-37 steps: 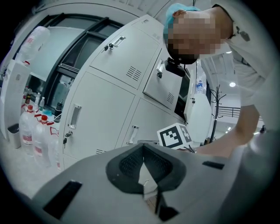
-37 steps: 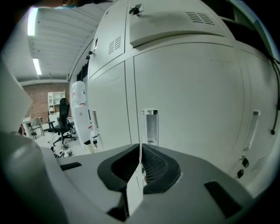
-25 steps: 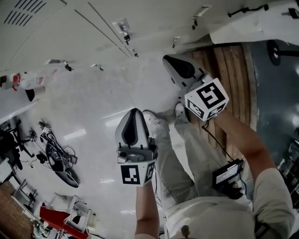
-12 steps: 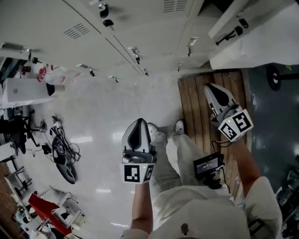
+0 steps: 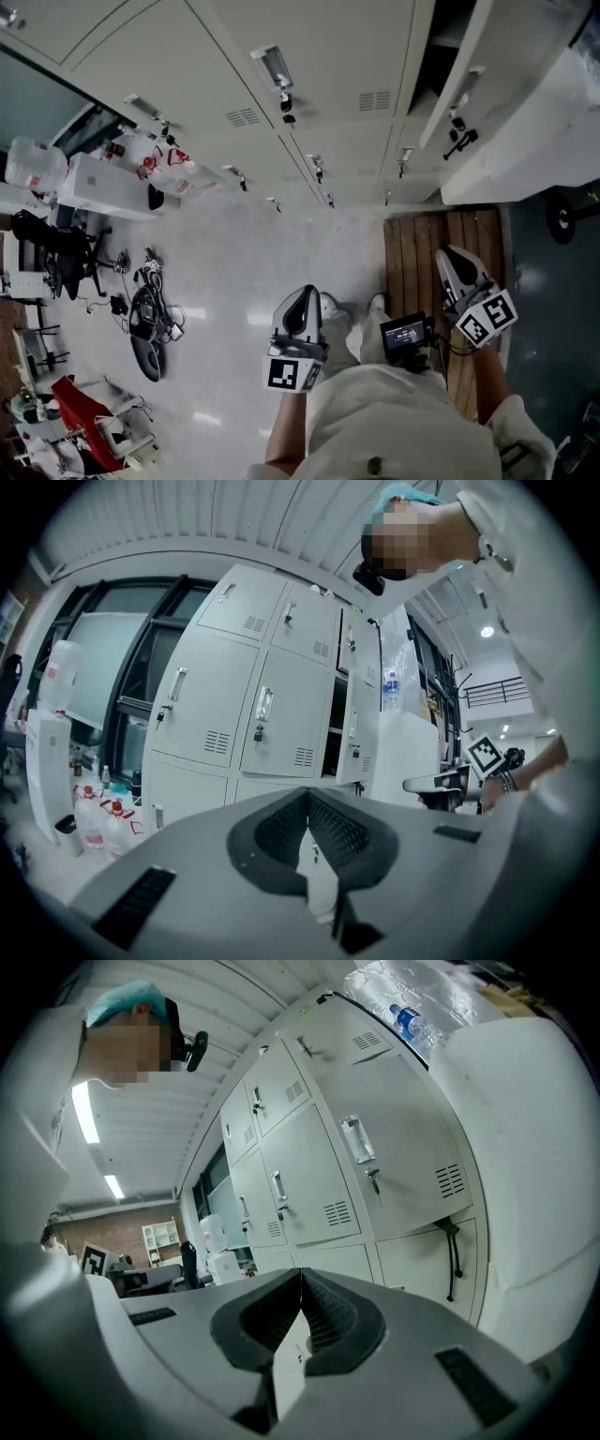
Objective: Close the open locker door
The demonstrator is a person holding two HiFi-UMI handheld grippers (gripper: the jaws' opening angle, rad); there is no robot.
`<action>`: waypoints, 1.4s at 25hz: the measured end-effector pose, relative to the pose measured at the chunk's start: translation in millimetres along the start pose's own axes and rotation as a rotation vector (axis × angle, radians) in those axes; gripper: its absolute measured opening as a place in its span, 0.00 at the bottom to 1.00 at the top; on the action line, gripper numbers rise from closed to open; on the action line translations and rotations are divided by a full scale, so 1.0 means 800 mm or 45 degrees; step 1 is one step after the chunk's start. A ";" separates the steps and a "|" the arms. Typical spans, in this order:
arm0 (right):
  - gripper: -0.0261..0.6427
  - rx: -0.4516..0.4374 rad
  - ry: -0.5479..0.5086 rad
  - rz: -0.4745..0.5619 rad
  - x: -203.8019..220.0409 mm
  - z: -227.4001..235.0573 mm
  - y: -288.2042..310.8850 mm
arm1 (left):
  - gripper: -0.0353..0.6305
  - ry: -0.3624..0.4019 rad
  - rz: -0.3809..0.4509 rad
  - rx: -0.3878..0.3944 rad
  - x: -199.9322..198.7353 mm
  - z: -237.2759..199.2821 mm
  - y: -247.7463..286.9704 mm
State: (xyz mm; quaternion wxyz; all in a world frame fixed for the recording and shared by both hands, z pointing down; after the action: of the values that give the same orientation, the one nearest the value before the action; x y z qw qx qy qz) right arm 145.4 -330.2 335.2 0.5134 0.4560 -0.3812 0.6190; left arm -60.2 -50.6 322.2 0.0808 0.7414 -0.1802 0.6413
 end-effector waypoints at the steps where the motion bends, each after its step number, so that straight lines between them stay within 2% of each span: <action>1: 0.08 0.003 0.013 0.002 -0.005 -0.007 -0.004 | 0.06 -0.001 0.001 -0.006 -0.008 0.001 -0.004; 4: 0.08 0.002 0.052 0.021 -0.019 -0.027 -0.016 | 0.06 -0.038 0.001 -0.033 -0.033 0.006 -0.014; 9: 0.08 -0.069 0.070 0.051 -0.046 -0.062 -0.025 | 0.06 0.034 0.044 -0.089 -0.071 0.020 -0.026; 14: 0.08 -0.182 0.084 0.107 -0.072 -0.108 -0.022 | 0.06 0.082 0.124 -0.040 -0.113 0.049 -0.034; 21: 0.08 -0.254 0.079 0.171 -0.108 -0.157 -0.022 | 0.06 0.132 0.164 0.020 -0.149 0.076 -0.051; 26: 0.08 -0.272 0.043 0.241 -0.150 -0.171 -0.031 | 0.06 0.108 0.245 0.043 -0.178 0.086 -0.047; 31: 0.08 -0.272 -0.008 0.291 -0.177 -0.175 -0.033 | 0.06 0.120 0.251 0.026 -0.192 0.086 -0.037; 35: 0.08 -0.275 -0.032 0.281 -0.180 -0.171 -0.038 | 0.06 0.121 0.267 0.040 -0.196 0.094 -0.032</action>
State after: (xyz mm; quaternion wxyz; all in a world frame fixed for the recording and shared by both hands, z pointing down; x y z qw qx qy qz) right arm 159.6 -237.7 157.4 0.4837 0.3610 -0.4997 0.6213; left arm 1.2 -27.6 158.8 0.0102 0.6884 -0.2426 0.6835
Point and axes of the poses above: the fingertips, and each gripper's own axes: y forward along the fingers, z to its right, x out of its underside, the point moved 9 cm from there along -y, backward along the fingers, and after that the axes turned 10 degrees about z, right-handed, at the moved point
